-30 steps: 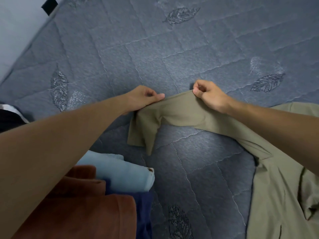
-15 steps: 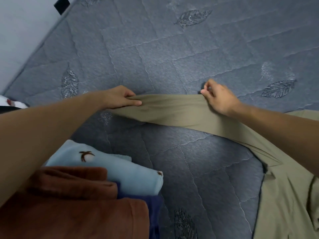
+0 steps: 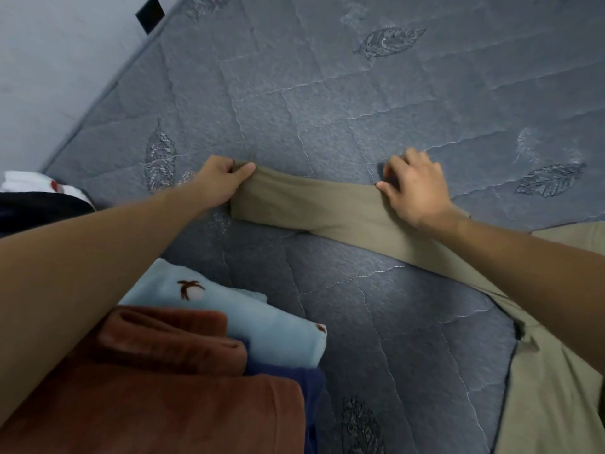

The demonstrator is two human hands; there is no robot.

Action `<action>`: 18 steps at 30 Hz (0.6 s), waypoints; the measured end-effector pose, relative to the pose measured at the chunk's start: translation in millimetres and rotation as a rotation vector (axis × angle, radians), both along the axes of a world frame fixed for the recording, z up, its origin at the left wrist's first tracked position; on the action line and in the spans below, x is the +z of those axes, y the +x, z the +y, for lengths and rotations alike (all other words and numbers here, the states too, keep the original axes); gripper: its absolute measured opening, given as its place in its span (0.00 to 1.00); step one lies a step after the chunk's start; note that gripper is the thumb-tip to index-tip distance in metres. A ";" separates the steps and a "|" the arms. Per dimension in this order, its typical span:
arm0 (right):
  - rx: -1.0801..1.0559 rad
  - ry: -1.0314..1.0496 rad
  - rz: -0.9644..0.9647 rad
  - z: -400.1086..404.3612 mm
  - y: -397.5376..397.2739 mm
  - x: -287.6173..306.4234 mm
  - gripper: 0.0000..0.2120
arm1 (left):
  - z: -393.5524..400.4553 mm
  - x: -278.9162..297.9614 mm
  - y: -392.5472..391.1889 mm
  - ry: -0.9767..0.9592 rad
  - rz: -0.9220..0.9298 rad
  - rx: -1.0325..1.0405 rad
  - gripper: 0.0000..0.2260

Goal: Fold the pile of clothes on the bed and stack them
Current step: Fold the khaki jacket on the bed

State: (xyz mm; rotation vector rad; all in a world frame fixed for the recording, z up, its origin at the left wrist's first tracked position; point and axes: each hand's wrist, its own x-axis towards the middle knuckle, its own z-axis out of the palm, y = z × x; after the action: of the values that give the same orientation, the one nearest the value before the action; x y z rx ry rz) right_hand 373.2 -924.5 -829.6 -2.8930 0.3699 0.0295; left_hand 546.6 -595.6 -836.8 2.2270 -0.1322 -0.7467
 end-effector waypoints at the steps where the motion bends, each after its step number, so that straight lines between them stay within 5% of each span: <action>1: -0.024 -0.001 -0.070 8.7 -3.5 1.8 0.07 | -2.7 1.6 -3.3 0.007 -0.024 0.025 0.18; 7: -0.236 0.653 -0.014 74.5 -35.6 6.6 0.10 | -27.0 24.6 -18.7 0.118 -0.217 0.013 0.25; 18: -0.122 0.791 0.111 64.5 -82.8 23.8 0.34 | -93.6 72.0 -82.7 -0.008 -0.087 -0.159 0.19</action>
State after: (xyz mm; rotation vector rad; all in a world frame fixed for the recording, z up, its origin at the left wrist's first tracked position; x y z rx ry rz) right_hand 290.3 -860.1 -805.8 -2.0898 0.4317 0.2554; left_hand 463.8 -689.2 -764.8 2.2610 -0.3579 -0.7325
